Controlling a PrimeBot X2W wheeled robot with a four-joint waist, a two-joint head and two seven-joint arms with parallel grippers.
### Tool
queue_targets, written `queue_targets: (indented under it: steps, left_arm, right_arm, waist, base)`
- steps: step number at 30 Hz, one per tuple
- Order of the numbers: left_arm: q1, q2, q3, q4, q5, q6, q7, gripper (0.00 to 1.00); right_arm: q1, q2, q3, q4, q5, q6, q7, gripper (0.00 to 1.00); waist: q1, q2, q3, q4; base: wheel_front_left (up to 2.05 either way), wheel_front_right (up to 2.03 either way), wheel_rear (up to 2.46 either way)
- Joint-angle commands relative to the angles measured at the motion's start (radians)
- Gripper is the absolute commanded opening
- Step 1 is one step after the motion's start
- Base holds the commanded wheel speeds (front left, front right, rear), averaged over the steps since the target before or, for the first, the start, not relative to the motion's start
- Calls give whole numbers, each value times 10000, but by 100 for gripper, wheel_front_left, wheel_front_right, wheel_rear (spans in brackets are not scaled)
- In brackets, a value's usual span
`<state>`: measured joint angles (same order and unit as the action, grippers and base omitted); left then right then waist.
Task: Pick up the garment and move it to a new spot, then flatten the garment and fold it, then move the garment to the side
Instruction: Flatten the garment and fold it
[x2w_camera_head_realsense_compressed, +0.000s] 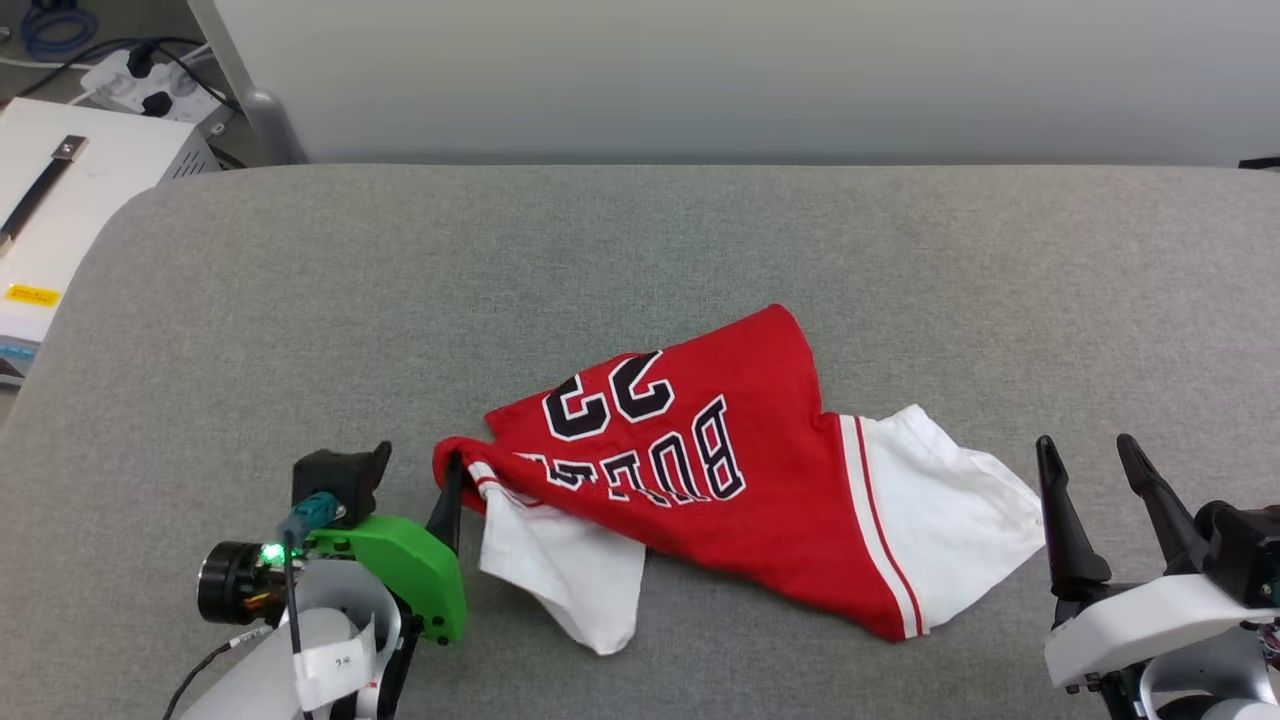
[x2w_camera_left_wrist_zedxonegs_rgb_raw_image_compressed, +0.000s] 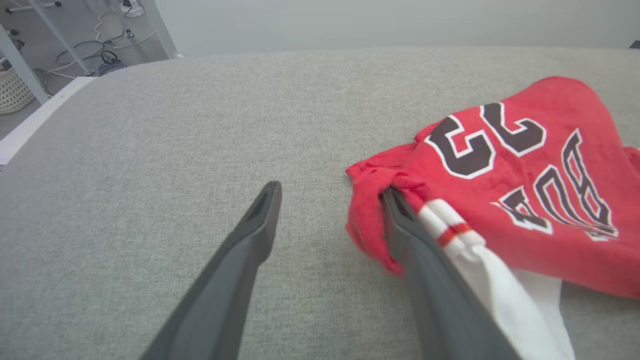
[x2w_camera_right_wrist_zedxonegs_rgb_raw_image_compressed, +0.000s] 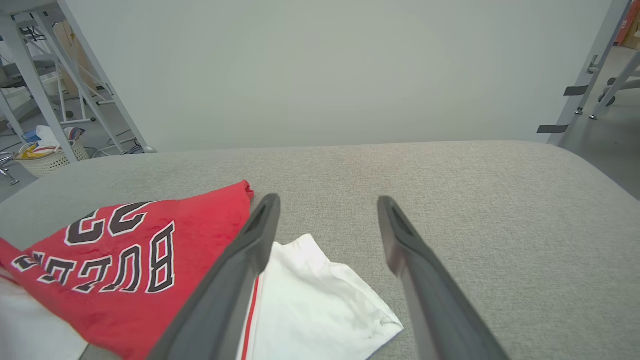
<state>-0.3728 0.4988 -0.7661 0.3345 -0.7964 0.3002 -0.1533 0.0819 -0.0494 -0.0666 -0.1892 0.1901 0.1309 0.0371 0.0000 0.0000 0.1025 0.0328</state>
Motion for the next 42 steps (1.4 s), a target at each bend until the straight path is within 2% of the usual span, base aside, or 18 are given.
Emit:
queue_targets:
  steps: [1, 11, 16, 19, 31, 36, 42]
  left_arm:
    - [255, -29, 205, -104, -118, 225, -309, 100]
    - [907, 375, 820, -1244, -98, 811, -828, 100]
    - [965, 754, 939, -1935, -31, 1096, -674, 100]
    - [921, 1047, 782, -2395, 34, 1030, -282, 100]
    - [202, 1822, -739, -4029, -89, -127, 2949, 100]
    - [-134, 1703, -1734, -4114, 10, -783, 4329, 100]
    - [-583, 1201, -2619, -3375, 43, -1512, 5459, 100]
  right_arm:
    - [114, -16, 15, -12, -66, -2, 37, 100]
    - [365, -12, -18, -133, -64, -2, 171, 100]
    - [424, -10, -60, -203, -27, -2, 205, 100]
    - [439, -10, -66, -245, 8, -2, 220, 100]
    - [363, -9, -34, -184, 166, -2, 134, 100]
    - [271, -9, -29, -138, 241, -2, 71, 100]
    - [70, -9, 0, -124, 271, -2, 13, 100]
  waist:
    - [0, 0, -248, 12]
    - [0, 0, -780, -22]
    - [0, 0, -869, -62]
    - [0, 0, -851, -99]
    - [0, 0, -581, -324]
    - [0, 0, -310, -425]
    - [0, 0, 146, -519]
  base:
    - [0, 0, 0]
    - [0, 0, 0]
    - [0, 0, 0]
    - [0, 0, 0]
    - [0, 0, 0]
    - [0, 0, 0]
    - [0, 0, 0]
